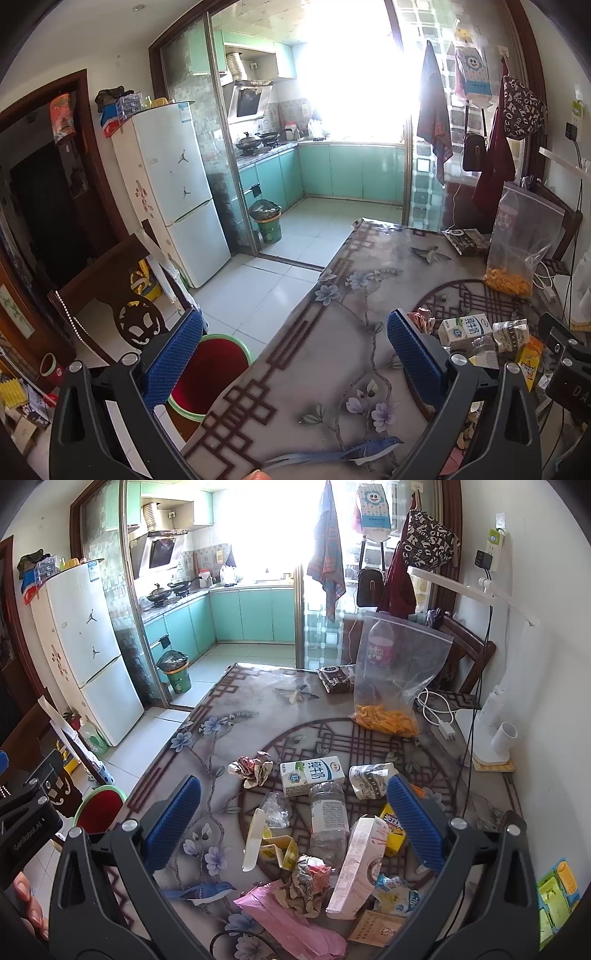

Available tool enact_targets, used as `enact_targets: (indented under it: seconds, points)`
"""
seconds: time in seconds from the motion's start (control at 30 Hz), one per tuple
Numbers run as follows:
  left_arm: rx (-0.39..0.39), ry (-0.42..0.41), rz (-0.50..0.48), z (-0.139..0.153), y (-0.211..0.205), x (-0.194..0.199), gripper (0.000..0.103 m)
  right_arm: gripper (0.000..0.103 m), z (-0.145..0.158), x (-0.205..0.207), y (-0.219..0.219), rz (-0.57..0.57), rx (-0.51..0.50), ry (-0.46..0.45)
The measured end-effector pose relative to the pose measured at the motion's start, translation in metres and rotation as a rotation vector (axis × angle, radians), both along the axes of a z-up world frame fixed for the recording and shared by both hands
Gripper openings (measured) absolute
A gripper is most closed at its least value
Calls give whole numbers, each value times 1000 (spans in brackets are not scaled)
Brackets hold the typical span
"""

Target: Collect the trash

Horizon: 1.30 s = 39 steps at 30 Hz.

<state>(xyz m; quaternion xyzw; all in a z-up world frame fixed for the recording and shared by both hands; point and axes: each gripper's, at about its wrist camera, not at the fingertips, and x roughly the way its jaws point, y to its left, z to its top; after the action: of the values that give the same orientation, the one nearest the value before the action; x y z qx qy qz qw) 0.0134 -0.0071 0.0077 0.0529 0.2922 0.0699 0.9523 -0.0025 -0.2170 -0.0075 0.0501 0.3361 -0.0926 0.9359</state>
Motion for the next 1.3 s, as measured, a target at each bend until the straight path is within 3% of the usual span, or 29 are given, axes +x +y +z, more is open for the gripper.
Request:
enact_targets:
  seconds: [0.57,0.93,1.03,1.13,1.17,1.23,1.3]
  points:
    - [-10,12,-3,-1,0,0,95,100,1,0,0,0,-1,2]
    - [-62,70,-47,-15,-3,6,95,100,-5,-3,-12,-20,-14,34]
    - [-94,81,-145,-25,-12,7,95,100,-9,-2,-25,-45,-8,43]
    - [-106,39,-256,-43,-26,3,95,100,-13,-2,-36,-39,-5,39]
    - [-111,65,-311,-53,-33,2,95,100,-15,-2,-41,-37,-12,37]
    - [-133,225,-481,-83,-53,4,95,100,-20,-4,-52,-39,-37,33]
    - [-163,321,-541,-110,-66,2,95,100,-26,-7,-63,-36,-35,39]
